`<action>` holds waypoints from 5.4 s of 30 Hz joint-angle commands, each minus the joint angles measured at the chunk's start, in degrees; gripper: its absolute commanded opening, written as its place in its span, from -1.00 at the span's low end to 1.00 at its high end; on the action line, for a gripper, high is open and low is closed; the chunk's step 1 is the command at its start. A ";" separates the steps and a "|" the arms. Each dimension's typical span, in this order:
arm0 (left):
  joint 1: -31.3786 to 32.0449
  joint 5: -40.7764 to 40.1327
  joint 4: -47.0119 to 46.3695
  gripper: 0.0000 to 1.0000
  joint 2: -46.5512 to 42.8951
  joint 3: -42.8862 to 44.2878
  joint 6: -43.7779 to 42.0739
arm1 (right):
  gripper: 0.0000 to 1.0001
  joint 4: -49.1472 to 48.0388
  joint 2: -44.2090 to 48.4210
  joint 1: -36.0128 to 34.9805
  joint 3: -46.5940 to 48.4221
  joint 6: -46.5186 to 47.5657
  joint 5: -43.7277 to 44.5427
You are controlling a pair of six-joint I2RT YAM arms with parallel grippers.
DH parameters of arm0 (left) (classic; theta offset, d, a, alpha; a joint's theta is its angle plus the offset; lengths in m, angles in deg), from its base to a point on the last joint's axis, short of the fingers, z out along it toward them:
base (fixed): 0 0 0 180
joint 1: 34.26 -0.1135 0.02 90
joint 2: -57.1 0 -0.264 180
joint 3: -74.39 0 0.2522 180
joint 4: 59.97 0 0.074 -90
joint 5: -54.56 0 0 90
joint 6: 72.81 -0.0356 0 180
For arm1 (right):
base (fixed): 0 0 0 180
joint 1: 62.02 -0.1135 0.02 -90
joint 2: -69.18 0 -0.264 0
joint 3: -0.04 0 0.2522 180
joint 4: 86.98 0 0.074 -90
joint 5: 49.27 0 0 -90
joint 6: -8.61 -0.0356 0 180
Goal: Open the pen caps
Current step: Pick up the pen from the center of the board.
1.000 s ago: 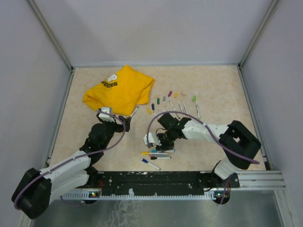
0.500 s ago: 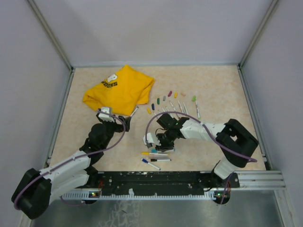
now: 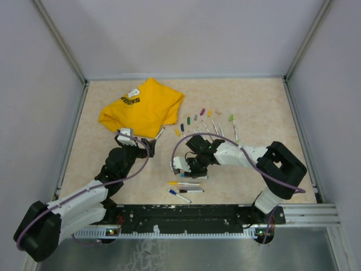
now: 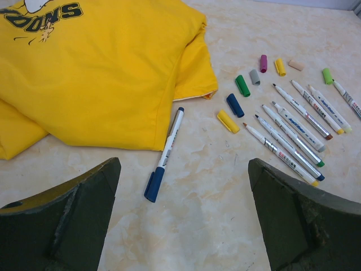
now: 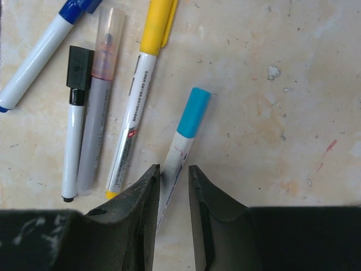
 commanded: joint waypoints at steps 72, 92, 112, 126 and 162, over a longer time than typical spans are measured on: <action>-0.07 -0.56 -2.78 1.00 -1.73 -1.16 0.48 | -0.45 2.61 -9.49 -0.90 10.86 -11.00 16.41; -0.07 5.00 -2.18 1.00 -1.74 0.26 3.17 | -1.00 1.30 -6.09 1.90 11.24 -13.78 11.38; -0.07 25.24 -19.06 1.00 4.78 -3.39 18.09 | -1.00 -2.45 2.31 8.59 9.63 -17.41 0.45; 0.02 29.04 -30.75 0.97 15.68 -4.19 24.56 | -1.00 -3.31 2.54 9.46 9.31 -18.20 -0.93; 1.42 25.59 -38.75 0.93 27.55 -1.19 32.75 | -1.00 -5.76 4.91 13.66 8.52 -21.99 -7.36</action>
